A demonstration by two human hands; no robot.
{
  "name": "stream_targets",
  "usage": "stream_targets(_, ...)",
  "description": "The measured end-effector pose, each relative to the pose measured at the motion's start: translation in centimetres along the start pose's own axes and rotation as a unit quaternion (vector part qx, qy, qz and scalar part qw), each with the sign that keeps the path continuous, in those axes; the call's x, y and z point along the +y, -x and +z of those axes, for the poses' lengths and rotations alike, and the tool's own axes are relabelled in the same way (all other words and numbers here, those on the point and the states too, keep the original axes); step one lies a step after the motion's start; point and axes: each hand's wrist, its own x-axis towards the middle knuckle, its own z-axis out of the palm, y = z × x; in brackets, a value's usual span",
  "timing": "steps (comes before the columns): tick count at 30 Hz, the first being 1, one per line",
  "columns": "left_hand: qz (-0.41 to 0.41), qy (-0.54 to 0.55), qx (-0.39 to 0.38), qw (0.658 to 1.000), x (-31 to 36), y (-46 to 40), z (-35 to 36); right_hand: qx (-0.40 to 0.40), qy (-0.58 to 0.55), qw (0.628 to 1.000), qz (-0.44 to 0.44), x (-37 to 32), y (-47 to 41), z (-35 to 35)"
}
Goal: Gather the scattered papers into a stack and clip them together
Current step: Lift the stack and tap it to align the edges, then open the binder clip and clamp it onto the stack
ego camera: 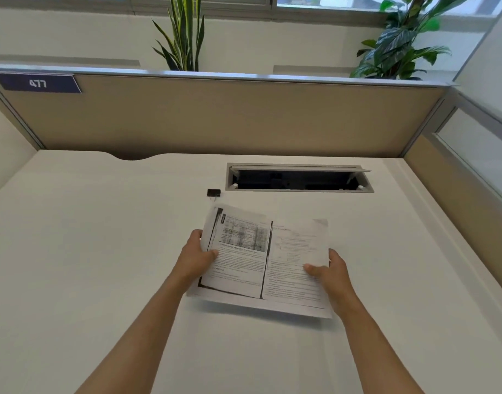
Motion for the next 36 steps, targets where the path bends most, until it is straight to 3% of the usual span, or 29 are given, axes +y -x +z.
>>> stream_targets(8,-0.067,-0.098,-0.006,0.993,-3.0,-0.6,1.7,0.022,0.179,0.984,-0.005,1.3,-0.6,0.5)
stream_targets(18,-0.041,-0.319,0.025,0.947,-3.9,-1.5,0.8,0.120,0.421,0.899,-0.018,2.9,-1.0,-0.2)
stream_targets(20,-0.023,-0.322,0.042,0.946,-3.5,-1.8,0.5,0.152,0.404,0.900,-0.058,2.9,-1.3,0.0)
stream_targets(23,0.066,-0.268,0.133,0.952,-2.6,-3.2,0.6,0.187,0.380,0.885,-0.193,2.5,-2.1,1.4)
stream_targets(25,0.104,-0.250,0.162,0.949,-1.7,-4.3,0.9,0.155,0.408,0.867,-0.240,2.0,-2.6,3.0)
stream_targets(30,0.105,-0.275,0.120,0.948,1.3,-9.5,1.8,0.029,0.488,0.828,-0.274,2.2,-4.6,7.7)
stream_targets(36,0.141,-0.350,0.146,0.915,4.3,-14.8,2.5,0.008,0.556,0.795,-0.242,4.4,-5.1,9.0)
